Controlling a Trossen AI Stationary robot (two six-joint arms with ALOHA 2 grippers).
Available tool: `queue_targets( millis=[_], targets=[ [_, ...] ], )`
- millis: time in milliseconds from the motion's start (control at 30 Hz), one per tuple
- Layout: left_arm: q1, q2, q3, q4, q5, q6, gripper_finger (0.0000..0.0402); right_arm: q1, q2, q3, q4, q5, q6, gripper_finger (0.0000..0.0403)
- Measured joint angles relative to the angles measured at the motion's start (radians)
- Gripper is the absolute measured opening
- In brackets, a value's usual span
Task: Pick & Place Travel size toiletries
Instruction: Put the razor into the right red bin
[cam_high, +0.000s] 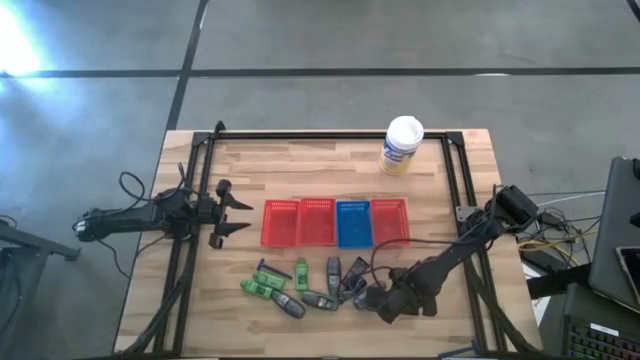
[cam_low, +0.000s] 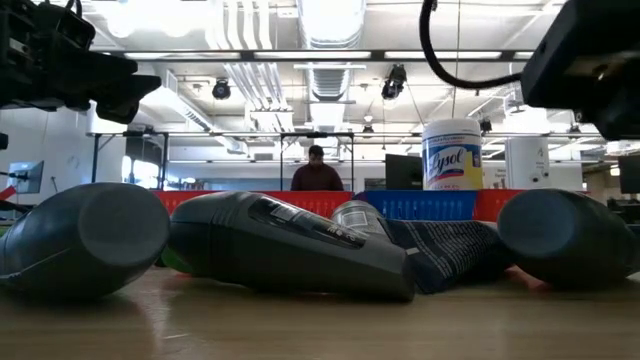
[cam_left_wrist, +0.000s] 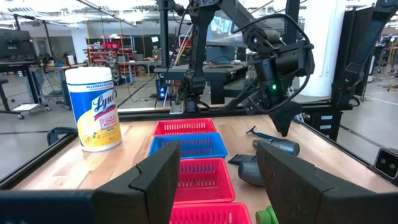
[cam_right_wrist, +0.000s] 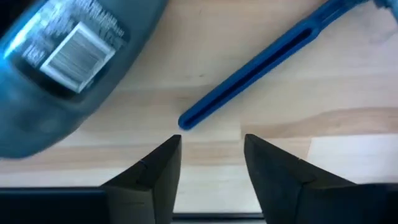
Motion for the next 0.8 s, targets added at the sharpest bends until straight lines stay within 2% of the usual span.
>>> queue_targets(
  millis=[233,433,600,800],
  targets=[
    [0.000,0.000,0.000,0.000,0.000,0.000,0.0218,0.000,-0.001,0.040,-0.166,0.004,0.008,0.0234],
    [0.000,0.000,0.000,0.000,0.000,0.000,0.0218,-0.005,0.005,-0.007,-0.147,0.015,0.018,0.0260],
    [0.000,0.000,0.000,0.000,0.000,0.000,0.0218,-0.010,0.016,-0.041,-0.134,0.023,0.019,0.0256],
    [0.000,0.000,0.000,0.000,0.000,0.000,0.0218,-0.010,0.024,-0.059,-0.089,0.039,0.019,0.0219]
  ],
)
